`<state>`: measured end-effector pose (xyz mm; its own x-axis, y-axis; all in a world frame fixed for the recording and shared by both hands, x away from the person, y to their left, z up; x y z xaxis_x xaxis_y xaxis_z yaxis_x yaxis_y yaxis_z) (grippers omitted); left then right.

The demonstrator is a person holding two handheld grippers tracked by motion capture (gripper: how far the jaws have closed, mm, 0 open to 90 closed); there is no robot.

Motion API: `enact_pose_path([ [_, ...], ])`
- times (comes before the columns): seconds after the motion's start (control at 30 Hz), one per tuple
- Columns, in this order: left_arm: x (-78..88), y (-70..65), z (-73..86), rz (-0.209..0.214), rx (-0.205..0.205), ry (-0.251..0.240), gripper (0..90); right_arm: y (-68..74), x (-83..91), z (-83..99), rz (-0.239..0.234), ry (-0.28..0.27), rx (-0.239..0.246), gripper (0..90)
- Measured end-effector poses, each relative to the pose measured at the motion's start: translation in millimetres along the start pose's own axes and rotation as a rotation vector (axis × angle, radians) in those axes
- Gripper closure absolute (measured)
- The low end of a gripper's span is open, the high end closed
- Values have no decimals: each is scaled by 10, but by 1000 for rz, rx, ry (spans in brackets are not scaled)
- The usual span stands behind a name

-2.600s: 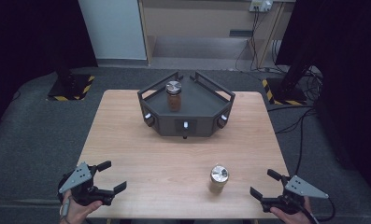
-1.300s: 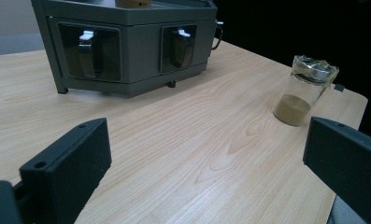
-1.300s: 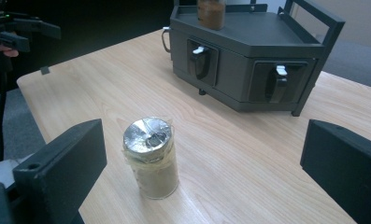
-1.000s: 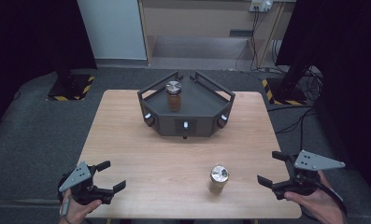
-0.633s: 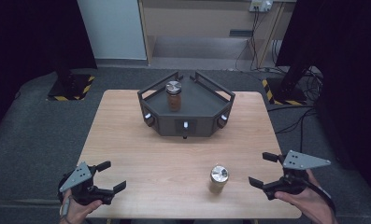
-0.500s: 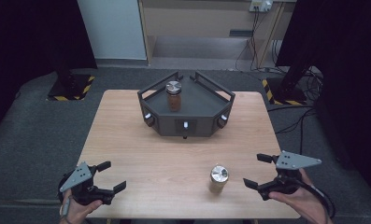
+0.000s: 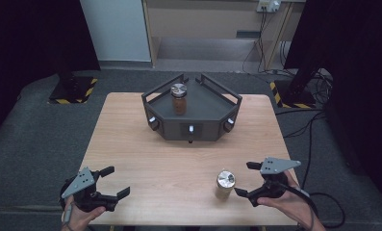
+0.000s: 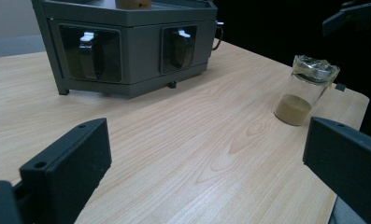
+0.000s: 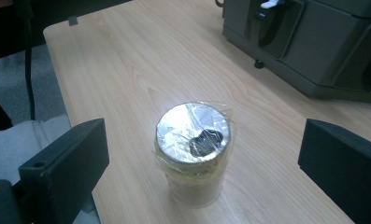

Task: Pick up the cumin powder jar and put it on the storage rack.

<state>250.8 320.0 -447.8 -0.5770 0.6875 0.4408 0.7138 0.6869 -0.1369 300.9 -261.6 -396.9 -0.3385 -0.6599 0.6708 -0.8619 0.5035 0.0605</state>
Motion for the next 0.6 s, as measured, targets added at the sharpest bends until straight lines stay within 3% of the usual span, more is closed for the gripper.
enact_pose_path([
  [0.6,5,-2,-2,1,-4,0,4,4,-426,-60,-20,96,39,57],
])
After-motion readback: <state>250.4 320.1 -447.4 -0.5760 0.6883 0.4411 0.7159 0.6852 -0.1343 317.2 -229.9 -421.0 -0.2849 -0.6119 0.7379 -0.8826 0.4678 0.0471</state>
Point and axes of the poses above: each handheld gripper's, and its own axes: x roughly backward along the jaws, z roughly out of its underside, y roughly to its left, the point moved 10 cm from there along -x, roughly forward along the jaws, and after that the axes turned 10 degrees about y, right-handed, at the moved point
